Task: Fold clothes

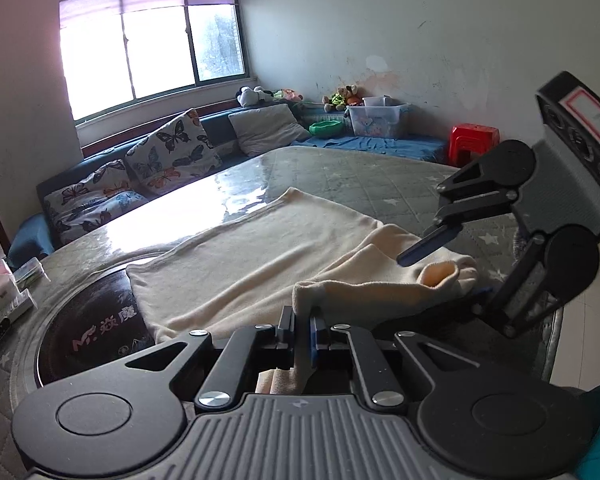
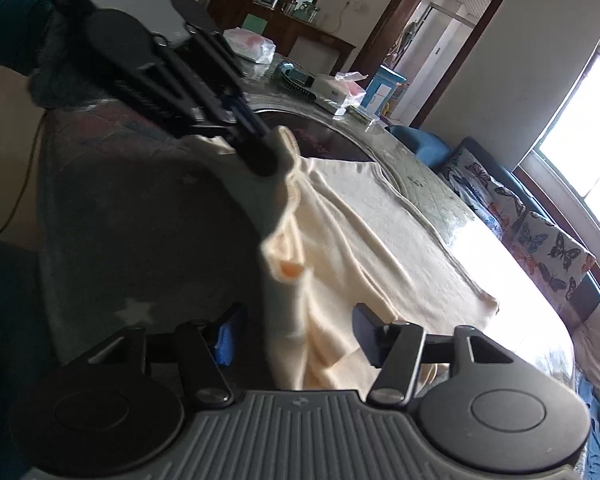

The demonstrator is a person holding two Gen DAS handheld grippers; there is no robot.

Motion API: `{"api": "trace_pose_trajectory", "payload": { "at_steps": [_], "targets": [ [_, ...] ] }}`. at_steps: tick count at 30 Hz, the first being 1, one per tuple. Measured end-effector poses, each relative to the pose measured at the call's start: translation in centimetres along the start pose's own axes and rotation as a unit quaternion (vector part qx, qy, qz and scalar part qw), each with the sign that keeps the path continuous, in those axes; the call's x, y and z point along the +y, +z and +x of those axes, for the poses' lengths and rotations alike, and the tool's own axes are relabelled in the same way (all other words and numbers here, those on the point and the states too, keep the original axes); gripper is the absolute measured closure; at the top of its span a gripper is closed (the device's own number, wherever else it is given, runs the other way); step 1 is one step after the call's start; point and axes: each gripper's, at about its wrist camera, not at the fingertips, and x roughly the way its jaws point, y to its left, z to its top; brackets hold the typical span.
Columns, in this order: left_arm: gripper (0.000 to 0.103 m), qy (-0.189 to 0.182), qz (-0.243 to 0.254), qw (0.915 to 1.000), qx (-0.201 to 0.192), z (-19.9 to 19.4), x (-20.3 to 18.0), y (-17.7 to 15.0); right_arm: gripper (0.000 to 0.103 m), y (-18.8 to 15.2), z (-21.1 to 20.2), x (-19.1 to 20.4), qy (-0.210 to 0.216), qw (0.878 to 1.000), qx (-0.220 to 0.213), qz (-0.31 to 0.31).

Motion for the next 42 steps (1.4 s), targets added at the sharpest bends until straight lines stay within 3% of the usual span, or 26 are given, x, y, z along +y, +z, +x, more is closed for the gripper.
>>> {"api": "trace_pose_trajectory", "payload": {
  "at_steps": [3, 6, 10, 17, 20, 22, 24, 31, 42],
  "targets": [
    [0.092, 0.003, 0.015, 0.9999, 0.002, -0.5, -0.6, -0.9, 0.077, 0.3, 0.9, -1.0, 0.015, 0.999, 0.014, 0.038],
    [0.083, 0.015, 0.039, 0.9991, 0.007, -0.8, -1.3, -1.9, 0.088, 0.5, 0.9, -1.8, 0.026, 0.997, 0.015, 0.071],
    [0.075, 0.033, 0.074, 0.9966, 0.015, -1.0, -2.2, -3.1, 0.089, 0.6, 0.7, -3.0, 0.032, 0.994, 0.011, 0.106],
    [0.073, 0.058, 0.121, 0.9905, 0.028, -0.8, -3.0, -4.6, 0.09, 0.8, 0.2, -3.7, 0.03, 0.992, 0.002, 0.125],
    [0.077, 0.059, 0.118, 0.9908, 0.026, -1.0, -2.8, -4.6, 0.091, 0.9, 0.1, -3.7, 0.026, 0.992, 0.0, 0.126],
    [0.095, 0.06, 0.117, 0.9911, 0.025, -1.2, -2.7, -4.6, 0.091, 0.9, 0.0, -3.6, 0.024, 0.992, -0.002, 0.127],
    [0.097, 0.06, 0.115, 0.9913, 0.024, -1.3, -2.6, -4.5, 0.092, 0.9, -0.2, -3.4, 0.022, 0.992, -0.006, 0.127],
    [0.098, 0.053, 0.095, 0.9941, 0.009, -4.0, -2.6, -3.7, 0.093, 1.3, -2.3, -2.9, 0.022, 0.993, -0.022, 0.118],
    [0.098, 0.025, 0.098, 0.9948, 0.005, -10.3, -4.7, -3.5, 0.093, 2.4, -9.4, 0.1, 0.083, 0.99, -0.022, 0.109]
  ]
}}
